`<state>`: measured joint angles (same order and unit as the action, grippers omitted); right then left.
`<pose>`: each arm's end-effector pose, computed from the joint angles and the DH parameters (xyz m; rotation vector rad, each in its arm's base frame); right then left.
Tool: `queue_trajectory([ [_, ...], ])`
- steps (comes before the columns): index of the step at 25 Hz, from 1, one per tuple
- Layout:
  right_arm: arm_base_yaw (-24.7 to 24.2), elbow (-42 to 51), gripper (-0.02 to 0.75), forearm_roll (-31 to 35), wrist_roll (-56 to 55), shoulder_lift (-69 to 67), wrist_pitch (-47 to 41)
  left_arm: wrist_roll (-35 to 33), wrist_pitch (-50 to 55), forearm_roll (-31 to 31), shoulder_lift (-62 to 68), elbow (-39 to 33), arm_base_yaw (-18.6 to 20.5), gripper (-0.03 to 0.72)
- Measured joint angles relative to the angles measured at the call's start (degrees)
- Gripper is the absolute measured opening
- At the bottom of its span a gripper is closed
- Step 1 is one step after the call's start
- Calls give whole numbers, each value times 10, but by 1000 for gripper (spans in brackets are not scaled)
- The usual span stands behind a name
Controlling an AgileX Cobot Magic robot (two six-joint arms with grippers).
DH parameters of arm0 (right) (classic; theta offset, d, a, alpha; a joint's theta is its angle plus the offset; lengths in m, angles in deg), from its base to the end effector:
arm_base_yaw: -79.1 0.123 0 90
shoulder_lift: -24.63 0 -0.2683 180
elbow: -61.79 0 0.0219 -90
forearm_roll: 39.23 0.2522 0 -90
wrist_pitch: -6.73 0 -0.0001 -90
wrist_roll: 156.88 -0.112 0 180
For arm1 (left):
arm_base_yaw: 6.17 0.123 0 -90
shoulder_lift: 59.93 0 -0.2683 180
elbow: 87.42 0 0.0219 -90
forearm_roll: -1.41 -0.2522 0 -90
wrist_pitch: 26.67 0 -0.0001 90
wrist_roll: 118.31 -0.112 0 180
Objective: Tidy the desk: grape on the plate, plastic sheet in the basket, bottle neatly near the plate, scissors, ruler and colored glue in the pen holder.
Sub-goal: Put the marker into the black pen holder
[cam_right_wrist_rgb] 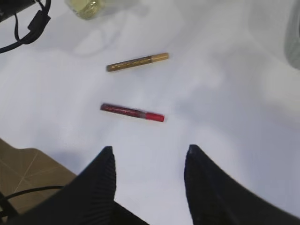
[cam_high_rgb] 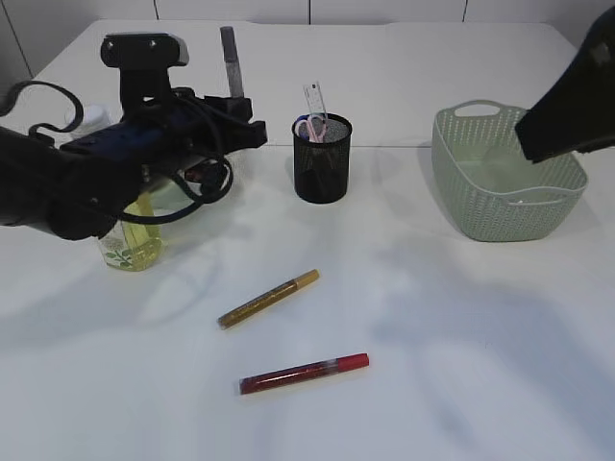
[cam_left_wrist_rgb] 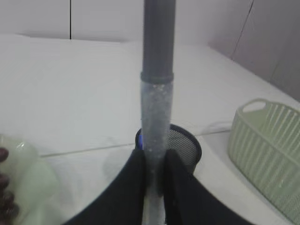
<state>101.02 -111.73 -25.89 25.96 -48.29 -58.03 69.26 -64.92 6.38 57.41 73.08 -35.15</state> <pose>0.2047 0.1076 0.3592 -0.5039 2.4806 0.4399 0.3723 -0.1993 0.1753 0.2258 1.7310 -0.4742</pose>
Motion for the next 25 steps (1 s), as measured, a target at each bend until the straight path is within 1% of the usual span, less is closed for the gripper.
queue_trajectory([
  [4, 0, 23, 385, -65, -37, 0, 12, 23, -22, -9, 37, 51, -2, 74],
  [7, 0, 49, 385, -99, -55, 0, 14, 27, -27, -27, 62, 98, -10, 74],
  [10, 0, 74, 385, -119, -59, 0, 27, 27, -29, -41, 91, 150, -16, 74],
  [17, 0, 116, 385, -128, -61, 0, 68, 28, -10, -50, 161, 262, -17, 75],
  [25, 0, 121, 385, -140, -62, 0, 102, 29, 27, -50, 234, 359, -17, 79],
])
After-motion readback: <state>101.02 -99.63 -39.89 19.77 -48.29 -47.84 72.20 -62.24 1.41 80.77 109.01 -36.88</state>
